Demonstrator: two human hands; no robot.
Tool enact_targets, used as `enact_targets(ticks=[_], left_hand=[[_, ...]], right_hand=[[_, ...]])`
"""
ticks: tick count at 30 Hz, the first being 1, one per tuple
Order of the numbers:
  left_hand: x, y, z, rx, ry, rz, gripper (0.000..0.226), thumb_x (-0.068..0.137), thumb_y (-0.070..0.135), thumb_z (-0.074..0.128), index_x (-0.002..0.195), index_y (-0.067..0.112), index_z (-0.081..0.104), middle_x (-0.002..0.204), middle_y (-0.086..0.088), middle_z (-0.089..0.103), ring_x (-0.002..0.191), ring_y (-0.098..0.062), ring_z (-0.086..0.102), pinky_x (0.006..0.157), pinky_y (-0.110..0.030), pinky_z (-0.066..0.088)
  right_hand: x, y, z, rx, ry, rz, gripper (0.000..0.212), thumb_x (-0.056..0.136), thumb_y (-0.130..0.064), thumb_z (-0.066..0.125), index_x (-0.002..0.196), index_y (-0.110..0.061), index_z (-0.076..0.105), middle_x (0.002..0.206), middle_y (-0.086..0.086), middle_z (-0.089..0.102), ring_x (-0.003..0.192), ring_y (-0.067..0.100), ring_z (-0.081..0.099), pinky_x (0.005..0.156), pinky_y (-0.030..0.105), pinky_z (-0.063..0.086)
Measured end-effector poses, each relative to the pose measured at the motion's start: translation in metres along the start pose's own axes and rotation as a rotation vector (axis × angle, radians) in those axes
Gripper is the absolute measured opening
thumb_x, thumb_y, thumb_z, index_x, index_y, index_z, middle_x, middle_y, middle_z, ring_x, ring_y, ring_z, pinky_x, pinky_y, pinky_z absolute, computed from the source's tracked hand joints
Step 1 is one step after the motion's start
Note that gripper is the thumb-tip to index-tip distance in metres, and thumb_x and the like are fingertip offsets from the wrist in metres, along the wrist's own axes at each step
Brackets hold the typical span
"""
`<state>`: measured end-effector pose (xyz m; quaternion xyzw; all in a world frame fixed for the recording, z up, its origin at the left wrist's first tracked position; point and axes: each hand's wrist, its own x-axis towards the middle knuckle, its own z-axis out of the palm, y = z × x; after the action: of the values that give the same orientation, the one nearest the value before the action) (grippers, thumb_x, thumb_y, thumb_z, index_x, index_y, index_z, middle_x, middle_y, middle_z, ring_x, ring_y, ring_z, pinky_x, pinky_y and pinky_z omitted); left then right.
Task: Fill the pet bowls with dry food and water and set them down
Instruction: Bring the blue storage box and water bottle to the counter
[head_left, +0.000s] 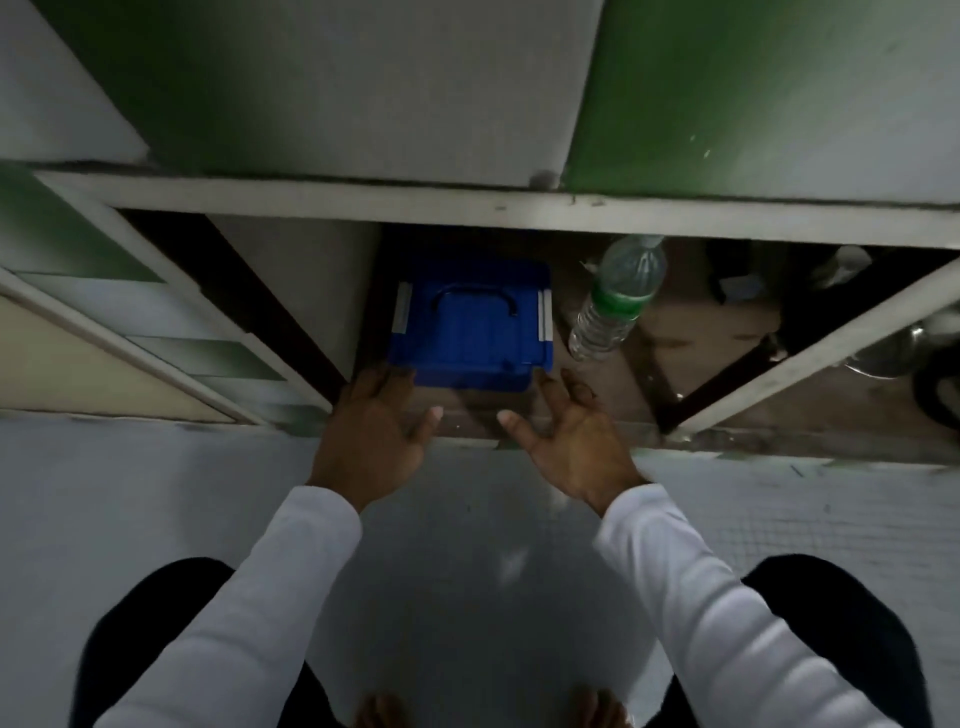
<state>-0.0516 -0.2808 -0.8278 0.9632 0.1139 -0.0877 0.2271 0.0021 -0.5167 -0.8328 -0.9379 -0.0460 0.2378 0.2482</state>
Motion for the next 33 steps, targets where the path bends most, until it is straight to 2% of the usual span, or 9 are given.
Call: enact_targets(ticks=[2, 5, 10, 14, 19, 24, 27, 30, 33], left_hand=[[0.012, -0.004, 0.009, -0.060, 0.005, -0.030, 0.074, 0.096, 0.062, 0.049, 0.156, 0.020, 0.041, 0.161, -0.016, 0.035, 0.145, -0.038, 0.035, 0.119, -0.048, 0.033], [0.031, -0.011, 0.021, -0.088, 0.062, 0.002, 0.065, 0.102, 0.047, 0.056, 0.156, 0.014, 0.042, 0.160, -0.017, 0.038, 0.149, -0.037, 0.031, 0.122, -0.047, 0.027], [0.065, -0.033, 0.034, -0.196, 0.070, -0.043, 0.067, 0.099, 0.054, 0.055, 0.157, 0.024, 0.040, 0.162, -0.014, 0.031, 0.149, -0.034, 0.032, 0.122, -0.045, 0.030], [0.097, -0.041, 0.045, -0.222, 0.088, -0.061, 0.064, 0.101, 0.056, 0.051, 0.159, 0.032, 0.035, 0.166, -0.007, 0.027, 0.150, -0.030, 0.029, 0.120, -0.042, 0.028], [0.139, -0.054, 0.063, -0.287, 0.053, -0.041, 0.066, 0.099, 0.063, 0.047, 0.159, 0.037, 0.032, 0.164, -0.005, 0.033, 0.148, -0.028, 0.033, 0.121, -0.045, 0.032], [0.170, -0.062, 0.078, -0.331, 0.073, -0.043, 0.066, 0.099, 0.060, 0.051, 0.158, 0.035, 0.034, 0.162, -0.006, 0.038, 0.146, -0.029, 0.039, 0.119, -0.046, 0.036], [0.189, -0.068, 0.084, -0.360, 0.083, -0.052, 0.065, 0.100, 0.056, 0.053, 0.158, 0.033, 0.036, 0.161, -0.008, 0.040, 0.145, -0.031, 0.041, 0.118, -0.047, 0.038], [0.207, -0.075, 0.089, -0.334, 0.087, -0.050, 0.069, 0.098, 0.064, 0.049, 0.158, 0.034, 0.034, 0.159, -0.010, 0.043, 0.143, -0.032, 0.044, 0.116, -0.049, 0.040], [0.218, -0.080, 0.093, -0.364, 0.094, -0.046, 0.091, 0.082, 0.085, 0.035, 0.158, 0.035, 0.033, 0.162, -0.008, 0.039, 0.146, -0.030, 0.041, 0.119, -0.049, 0.037]], right_hand=[[0.016, 0.004, 0.009, 0.046, 0.019, 0.000, 0.087, 0.088, -0.080, 0.044, 0.160, -0.039, 0.017, 0.169, 0.004, 0.013, 0.155, 0.027, 0.014, 0.122, 0.041, 0.021], [0.039, 0.008, 0.017, 0.069, 0.067, -0.001, 0.086, 0.087, -0.079, 0.046, 0.159, -0.038, 0.020, 0.168, 0.005, 0.015, 0.154, 0.028, 0.017, 0.123, 0.039, 0.023], [0.072, 0.014, 0.013, 0.102, 0.091, 0.012, 0.084, 0.089, -0.076, 0.047, 0.158, -0.038, 0.022, 0.166, 0.002, 0.023, 0.150, 0.028, 0.028, 0.121, 0.042, 0.029], [0.093, 0.013, 0.001, 0.097, 0.102, -0.007, 0.077, 0.094, -0.068, 0.047, 0.159, -0.034, 0.023, 0.165, -0.002, 0.027, 0.148, 0.027, 0.032, 0.117, 0.036, 0.028], [0.131, 0.015, 0.010, 0.194, 0.136, -0.002, 0.076, 0.094, -0.065, 0.053, 0.159, -0.034, 0.027, 0.160, 0.002, 0.037, 0.140, 0.028, 0.045, 0.112, 0.035, 0.036], [0.176, 0.025, 0.029, 0.269, 0.146, 0.004, 0.089, 0.080, -0.085, 0.045, 0.156, -0.044, 0.024, 0.151, 0.006, 0.049, 0.130, 0.030, 0.056, 0.109, 0.045, 0.046], [0.195, 0.024, 0.033, 0.160, 0.193, 0.022, 0.071, 0.096, -0.068, 0.042, 0.158, -0.039, 0.024, 0.154, 0.013, 0.043, 0.132, 0.036, 0.052, 0.111, 0.044, 0.043], [0.208, 0.027, 0.036, 0.117, 0.238, 0.008, 0.064, 0.101, -0.059, 0.039, 0.159, -0.038, 0.023, 0.154, 0.018, 0.041, 0.131, 0.039, 0.051, 0.110, 0.042, 0.041], [0.223, 0.030, 0.042, 0.108, 0.240, 0.016, 0.062, 0.101, -0.061, 0.036, 0.158, -0.042, 0.020, 0.154, 0.019, 0.038, 0.131, 0.041, 0.049, 0.112, 0.047, 0.040]])
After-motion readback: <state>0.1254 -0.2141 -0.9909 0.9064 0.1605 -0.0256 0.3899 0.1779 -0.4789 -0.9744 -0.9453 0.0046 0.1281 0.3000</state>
